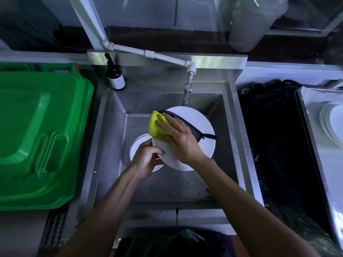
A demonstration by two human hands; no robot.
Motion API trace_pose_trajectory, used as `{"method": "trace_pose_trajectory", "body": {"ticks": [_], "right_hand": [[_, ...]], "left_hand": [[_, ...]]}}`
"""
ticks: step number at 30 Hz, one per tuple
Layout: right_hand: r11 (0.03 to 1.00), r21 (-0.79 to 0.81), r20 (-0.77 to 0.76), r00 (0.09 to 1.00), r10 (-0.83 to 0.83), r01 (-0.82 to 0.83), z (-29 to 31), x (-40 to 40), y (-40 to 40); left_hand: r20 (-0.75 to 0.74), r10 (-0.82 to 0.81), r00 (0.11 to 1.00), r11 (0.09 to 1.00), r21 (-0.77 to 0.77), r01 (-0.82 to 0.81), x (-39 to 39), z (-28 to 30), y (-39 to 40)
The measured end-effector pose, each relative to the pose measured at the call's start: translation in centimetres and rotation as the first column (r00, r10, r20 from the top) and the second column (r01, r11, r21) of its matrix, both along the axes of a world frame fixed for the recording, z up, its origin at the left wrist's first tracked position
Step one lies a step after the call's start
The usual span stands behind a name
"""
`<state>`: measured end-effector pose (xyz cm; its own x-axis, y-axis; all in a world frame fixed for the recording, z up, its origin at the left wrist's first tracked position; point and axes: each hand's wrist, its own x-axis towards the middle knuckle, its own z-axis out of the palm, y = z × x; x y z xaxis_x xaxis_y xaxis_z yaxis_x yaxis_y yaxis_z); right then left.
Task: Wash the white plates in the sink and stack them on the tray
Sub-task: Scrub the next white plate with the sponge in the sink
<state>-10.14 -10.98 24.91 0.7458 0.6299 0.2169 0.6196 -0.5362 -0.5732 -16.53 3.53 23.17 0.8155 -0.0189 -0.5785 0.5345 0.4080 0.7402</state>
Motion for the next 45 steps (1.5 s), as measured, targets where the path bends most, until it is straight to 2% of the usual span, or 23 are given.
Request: {"method": "trace_pose_trajectory", "body": {"ticks": [3, 9, 15, 19, 30, 38, 42, 45], "right_hand": [[1.0, 0.0, 0.024, 1.0, 0.014, -0.014, -0.1, 0.6, 0.2], [0.997, 0.003, 0.033, 0.997, -0.071, 0.071, 0.2, 2.4, 0.3], [0.968, -0.037, 0.083, 0.966, -0.243, 0.247, -0.1, 3.8, -1.9], [0.95, -0.074, 0.096, 0.95, -0.297, 0.304, -1.0, 3.7, -4.0], [0.897, -0.006, -0.086, 0.894, -0.441, 0.442, -2.8, -1.4, -4.8], [0.855, 0.166, -0.3, 0.851, -0.431, 0.492, -2.6, -5.4, -0.1], [0.857, 0.219, -0.333, 0.861, -0.384, 0.466, -2.5, -6.3, 1.0], [0.877, 0.202, -0.292, 0.881, -0.372, 0.437, -2.5, -6.2, 0.1]], "left_hand": [[-0.004, -0.021, 1.0, 1.0, -0.005, 0.021, 0.1, 0.1, 0.2], [-0.012, 0.017, 1.0, 1.0, 0.017, -0.017, 0.1, 0.3, 0.3], [-0.023, 0.029, 0.999, 0.999, 0.033, -0.028, -0.3, 0.3, 0.0], [-0.037, 0.063, 0.997, 0.998, 0.007, -0.063, -0.3, 0.2, -0.3], [-0.07, 0.283, 0.957, 0.958, -0.033, -0.285, 1.4, -0.4, -1.7], [-0.08, 0.34, 0.937, 0.939, -0.022, -0.342, 1.7, -0.1, -2.8], [-0.064, 0.356, 0.932, 0.932, -0.05, -0.36, 1.3, 0.0, -2.6], [-0.071, 0.382, 0.921, 0.92, -0.065, -0.387, 0.7, -0.1, -2.5]]}}
